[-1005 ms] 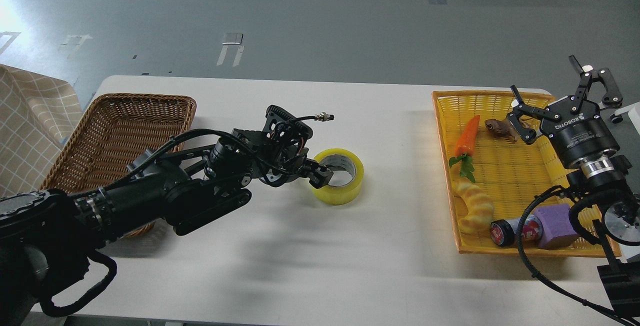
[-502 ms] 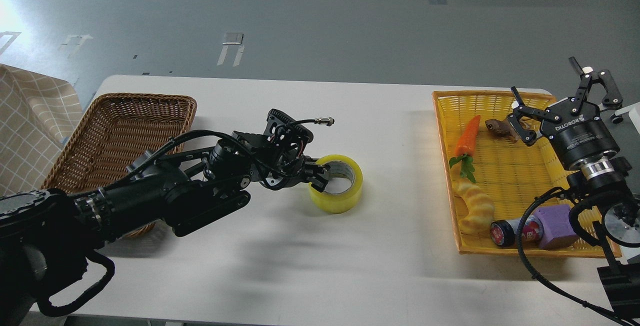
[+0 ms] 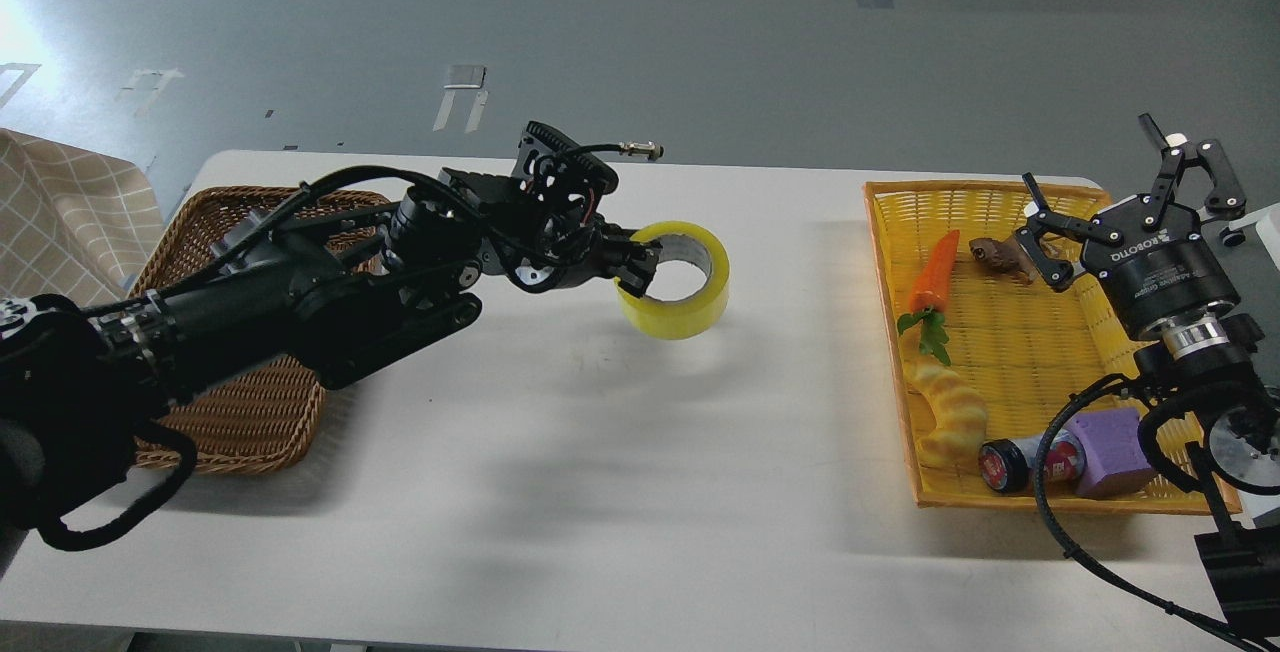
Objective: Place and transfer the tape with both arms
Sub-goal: 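Carry the tape roll with the left gripper and lower it into the wicker basket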
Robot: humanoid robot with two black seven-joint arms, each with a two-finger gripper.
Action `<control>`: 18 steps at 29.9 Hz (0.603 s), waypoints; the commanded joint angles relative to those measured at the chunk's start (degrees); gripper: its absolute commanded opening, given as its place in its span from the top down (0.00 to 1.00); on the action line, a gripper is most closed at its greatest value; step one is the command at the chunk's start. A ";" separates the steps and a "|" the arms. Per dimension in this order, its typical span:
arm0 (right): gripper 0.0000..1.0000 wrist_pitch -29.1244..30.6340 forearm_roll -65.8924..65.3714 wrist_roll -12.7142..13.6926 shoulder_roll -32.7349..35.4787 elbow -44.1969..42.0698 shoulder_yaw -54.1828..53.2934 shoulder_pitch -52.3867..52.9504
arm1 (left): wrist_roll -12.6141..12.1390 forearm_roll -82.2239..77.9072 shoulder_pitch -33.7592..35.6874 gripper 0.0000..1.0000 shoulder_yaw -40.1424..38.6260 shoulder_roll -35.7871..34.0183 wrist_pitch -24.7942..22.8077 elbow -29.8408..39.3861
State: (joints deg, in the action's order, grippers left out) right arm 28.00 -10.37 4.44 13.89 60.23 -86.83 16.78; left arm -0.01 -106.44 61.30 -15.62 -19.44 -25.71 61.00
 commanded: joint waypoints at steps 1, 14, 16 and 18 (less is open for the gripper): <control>0.00 0.00 -0.01 -0.04 -0.09 -0.02 0.00 0.00 | 0.97 0.71 2.76 1.00 0.07 -4.71 0.04 1.13; 0.00 0.00 0.08 -0.04 -0.18 -0.02 0.09 0.00 | 11.34 0.27 4.62 1.00 1.03 -22.11 0.39 1.23; 0.00 0.00 0.08 -0.04 -0.18 0.06 0.09 -0.09 | 13.00 0.18 4.27 1.00 1.12 -25.36 1.26 1.05; 0.00 0.00 0.08 -0.04 -0.18 -0.02 0.09 -0.09 | 15.47 -0.08 3.22 1.00 2.34 -29.23 2.76 0.87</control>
State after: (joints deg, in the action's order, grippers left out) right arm 28.00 -10.28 4.39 13.70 60.28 -86.79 16.72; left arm 12.66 -106.30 65.61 -14.49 -43.87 -24.51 62.14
